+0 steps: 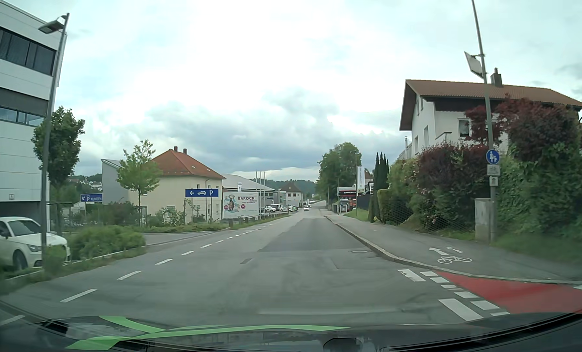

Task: Follow the waypoints while adhering to traffic rules and regulations

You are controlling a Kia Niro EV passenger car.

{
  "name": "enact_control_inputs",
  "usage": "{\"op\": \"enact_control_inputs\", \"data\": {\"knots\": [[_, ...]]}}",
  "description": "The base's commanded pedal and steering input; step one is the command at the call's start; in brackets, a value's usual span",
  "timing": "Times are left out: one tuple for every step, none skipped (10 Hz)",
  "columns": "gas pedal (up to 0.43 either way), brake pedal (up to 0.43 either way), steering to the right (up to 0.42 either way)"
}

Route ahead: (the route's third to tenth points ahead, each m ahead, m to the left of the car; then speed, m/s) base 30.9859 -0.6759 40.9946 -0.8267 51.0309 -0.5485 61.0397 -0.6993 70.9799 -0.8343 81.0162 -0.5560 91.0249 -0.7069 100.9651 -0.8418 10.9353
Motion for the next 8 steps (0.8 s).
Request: {"op": "enact_control_inputs", "data": {"knots": [[0.087, 0.0, 0.0], [0.087, 0.0, 0.0], [0.087, 0.0, 0.0], [0.087, 0.0, -0.003], [0.079, 0.0, -0.003], [0.079, 0.0, -0.002], [0.079, 0.0, -0.002], [0.079, 0.0, -0.001]]}}
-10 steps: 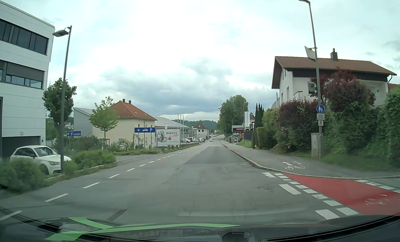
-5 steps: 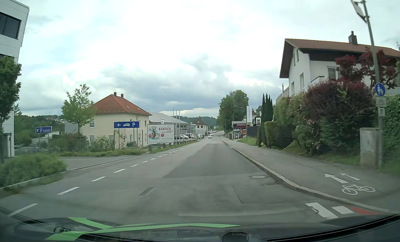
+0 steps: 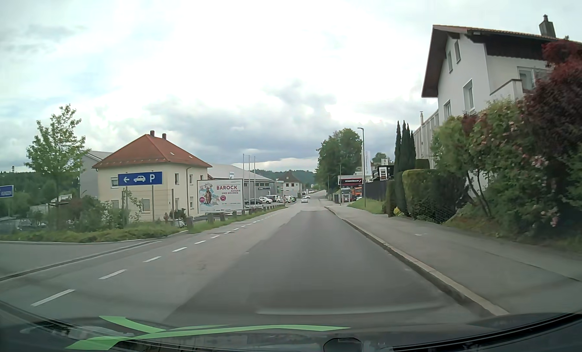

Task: Follow the waypoints while adhering to traffic rules and regulations

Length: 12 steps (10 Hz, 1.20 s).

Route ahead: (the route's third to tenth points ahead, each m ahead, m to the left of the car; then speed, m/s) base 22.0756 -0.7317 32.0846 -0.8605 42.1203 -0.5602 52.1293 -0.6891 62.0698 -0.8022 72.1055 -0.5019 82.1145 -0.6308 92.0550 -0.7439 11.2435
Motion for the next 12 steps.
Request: {"op": "enact_control_inputs", "data": {"knots": [[0.079, 0.0, -0.001], [0.079, 0.0, -0.001], [0.079, 0.0, 0.0], [0.079, 0.0, 0.0], [0.079, 0.0, 0.0], [0.079, 0.0, 0.0], [0.079, 0.0, 0.0], [0.079, 0.0, 0.0], [0.079, 0.0, 0.0], [0.079, 0.0, 0.0], [0.079, 0.0, 0.0], [0.079, 0.0, 0.0]]}}
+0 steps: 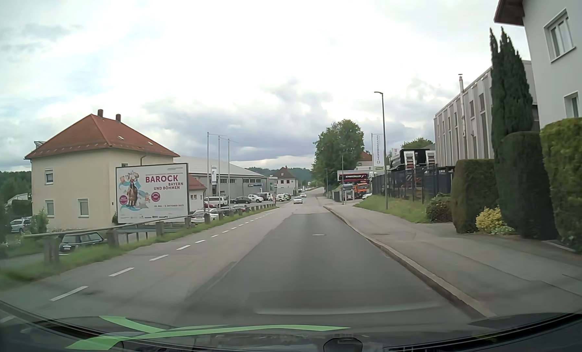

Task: Follow the waypoints while adhering to traffic rules and regulations

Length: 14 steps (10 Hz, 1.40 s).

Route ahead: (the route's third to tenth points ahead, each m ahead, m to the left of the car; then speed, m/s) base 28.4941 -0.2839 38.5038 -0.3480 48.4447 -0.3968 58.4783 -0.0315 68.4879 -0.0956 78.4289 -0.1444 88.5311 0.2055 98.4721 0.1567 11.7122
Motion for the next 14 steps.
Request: {"op": "enact_control_inputs", "data": {"knots": [[0.079, 0.0, 0.0], [0.079, 0.0, 0.0], [0.079, 0.0, 0.0], [0.079, 0.0, 0.0], [0.079, 0.0, 0.0], [0.079, 0.0, -0.001], [0.079, 0.0, -0.001], [0.079, 0.0, -0.001], [0.079, 0.0, -0.001], [0.079, 0.0, -0.001], [0.079, 0.0, -0.001], [0.079, 0.0, -0.001], [0.079, 0.0, -0.001], [0.079, 0.0, -0.002]]}}
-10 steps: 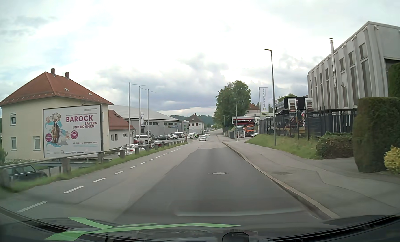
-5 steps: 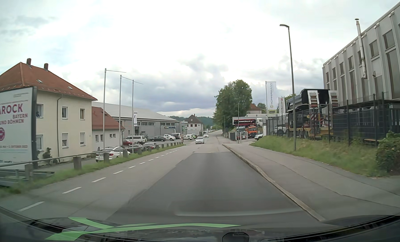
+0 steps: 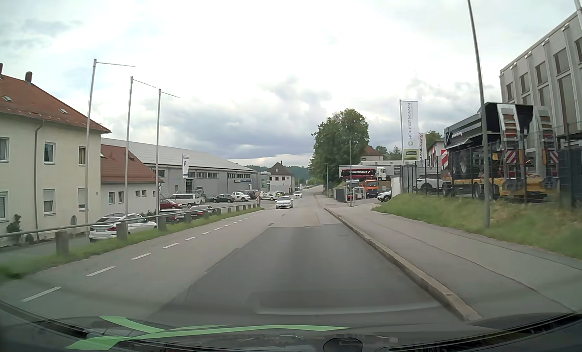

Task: Follow the waypoints while adhering to traffic rules and regulations

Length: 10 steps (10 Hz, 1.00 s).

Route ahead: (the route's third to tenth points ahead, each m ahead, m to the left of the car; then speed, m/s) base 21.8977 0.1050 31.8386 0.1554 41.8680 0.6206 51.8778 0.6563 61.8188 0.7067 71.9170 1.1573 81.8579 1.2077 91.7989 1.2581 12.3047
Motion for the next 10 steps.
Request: {"op": "enact_control_inputs", "data": {"knots": [[0.079, 0.0, -0.005], [0.079, 0.0, -0.008], [0.079, 0.0, -0.008], [0.079, 0.0, -0.008], [0.079, 0.0, -0.007], [0.079, 0.0, -0.007], [0.079, 0.0, -0.007], [0.079, 0.0, -0.008], [0.079, 0.0, -0.009], [0.079, 0.0, -0.009]]}}
